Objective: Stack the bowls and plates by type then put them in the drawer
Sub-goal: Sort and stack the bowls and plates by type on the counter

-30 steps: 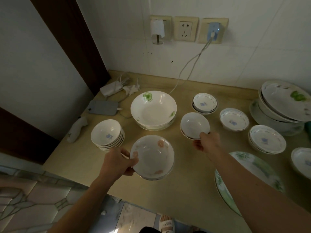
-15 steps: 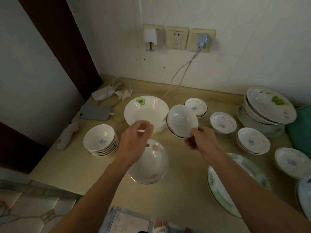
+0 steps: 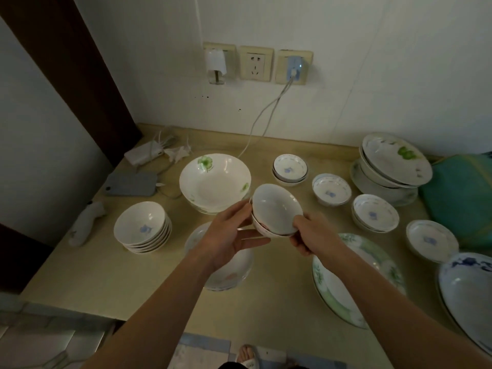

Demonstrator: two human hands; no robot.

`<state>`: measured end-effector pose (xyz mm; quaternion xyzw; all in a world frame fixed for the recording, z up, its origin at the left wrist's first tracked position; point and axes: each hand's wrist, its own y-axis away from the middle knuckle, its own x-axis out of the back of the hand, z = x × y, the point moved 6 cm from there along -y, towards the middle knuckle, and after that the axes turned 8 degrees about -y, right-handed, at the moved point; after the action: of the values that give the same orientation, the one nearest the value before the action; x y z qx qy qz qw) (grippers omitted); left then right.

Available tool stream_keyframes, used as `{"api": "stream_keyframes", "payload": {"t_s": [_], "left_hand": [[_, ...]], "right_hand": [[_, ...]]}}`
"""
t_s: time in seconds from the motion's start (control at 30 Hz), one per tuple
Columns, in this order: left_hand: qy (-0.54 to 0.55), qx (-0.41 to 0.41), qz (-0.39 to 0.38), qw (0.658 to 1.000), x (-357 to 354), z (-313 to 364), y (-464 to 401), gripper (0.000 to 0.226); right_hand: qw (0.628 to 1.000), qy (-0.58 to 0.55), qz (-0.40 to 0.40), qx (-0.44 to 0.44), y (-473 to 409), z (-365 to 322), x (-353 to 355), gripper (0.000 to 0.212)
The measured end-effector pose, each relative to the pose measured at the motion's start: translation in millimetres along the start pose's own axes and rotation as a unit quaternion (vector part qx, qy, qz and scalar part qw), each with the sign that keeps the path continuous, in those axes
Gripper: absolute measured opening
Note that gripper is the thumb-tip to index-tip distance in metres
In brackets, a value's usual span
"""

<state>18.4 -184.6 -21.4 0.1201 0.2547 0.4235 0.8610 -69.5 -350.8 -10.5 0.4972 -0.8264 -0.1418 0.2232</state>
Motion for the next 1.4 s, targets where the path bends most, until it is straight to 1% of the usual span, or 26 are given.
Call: {"api": "stream_keyframes", "payload": {"t_s": [0.1, 0.17, 0.27, 0.4, 0.5, 0.57, 0.6, 0.67, 0.73, 0.8, 0.9, 0.97, 1.03, 1.07, 1.17, 1.23, 1.33, 1.4], "left_hand": [[-0.026, -0.005, 0.009, 1.0, -8.3, -5.3, -2.2, 0.029], [-0.056, -0.009, 0.023, 0.998, -14.1, -6.2, -3.3, 0.028], [-0.098, -0.011, 0.062, 0.993, -19.0, -5.4, -4.8, 0.027], [-0.164, -0.038, 0.109, 0.98, -23.7, 0.7, -8.4, 0.03], [-0.179, -0.059, 0.167, 0.968, -17.6, 4.6, -7.8, 0.031], [-0.185, -0.08, 0.212, 0.956, -6.2, 10.0, -6.2, 0.029], [-0.177, -0.085, 0.227, 0.954, 0.2, 11.8, -5.8, 0.029], [-0.124, -0.08, 0.246, 0.958, 11.1, 14.1, -5.9, 0.028], [-0.052, -0.076, 0.253, 0.963, 16.9, 14.8, -6.2, 0.019], [-0.011, -0.073, 0.253, 0.965, 15.5, 16.7, -7.1, 0.015], [-0.002, -0.063, 0.252, 0.966, 9.6, 13.9, -11.2, 0.028], [0.071, -0.062, 0.221, 0.971, 2.2, 10.2, -14.2, 0.027], [0.14, -0.063, 0.195, 0.969, -2.8, 6.5, -16.4, 0.038], [0.157, -0.064, 0.183, 0.968, -5.5, 5.1, -17.9, 0.042], [0.16, -0.075, 0.133, 0.975, -14.8, 2.7, -21.8, 0.044], [0.154, -0.076, 0.121, 0.978, -17.9, 1.7, -21.7, 0.044], [0.127, -0.061, 0.152, 0.978, -18.8, 3.9, -17.8, 0.045], [0.119, -0.046, 0.194, 0.973, -13.9, 6.1, -10.8, 0.039]], "right_hand": [[0.996, 0.076, 0.05, 0.008, 1.0, 3.5, 12.2, 0.022], [0.993, 0.091, 0.072, 0.014, -0.1, 5.7, 21.8, 0.021], [0.995, 0.054, 0.078, 0.007, -3.4, 6.0, 33.9, 0.02], [0.998, -0.007, 0.067, 0.012, -7.7, 2.0, 40.4, 0.02], [0.994, -0.045, 0.09, 0.031, -11.9, -5.6, 54.4, 0.02], [0.991, -0.033, 0.117, 0.057, -15.3, -13.4, 69.3, 0.018], [0.989, -0.021, 0.129, 0.069, -17.2, -16.0, 76.3, 0.017], [0.987, -0.01, 0.135, 0.085, -21.8, -16.5, 85.5, 0.016], [0.988, -0.004, 0.125, 0.092, -25.1, -13.0, 88.1, 0.016], [0.99, 0.009, 0.103, 0.093, -26.4, -8.7, 83.9, 0.017], [0.993, 0.015, 0.07, 0.097, -25.4, -6.7, 71.7, 0.022], [0.993, 0.01, 0.051, 0.102, -23.0, -9.0, 63.4, 0.024], [0.993, 0.001, 0.042, 0.11, -19.5, -12.4, 58.7, 0.022], [0.993, -0.001, 0.039, 0.114, -17.8, -14.3, 57.7, 0.021], [0.993, 0.006, 0.024, 0.117, -12.9, -18.1, 54.8, 0.022], [0.993, 0.005, 0.013, 0.117, -10.6, -20.1, 52.2, 0.023], [0.994, -0.01, 0.001, 0.112, -11.8, -19.5, 47.6, 0.02], [0.994, -0.01, -0.014, 0.105, -15.2, -19.2, 40.8, 0.017]]}}
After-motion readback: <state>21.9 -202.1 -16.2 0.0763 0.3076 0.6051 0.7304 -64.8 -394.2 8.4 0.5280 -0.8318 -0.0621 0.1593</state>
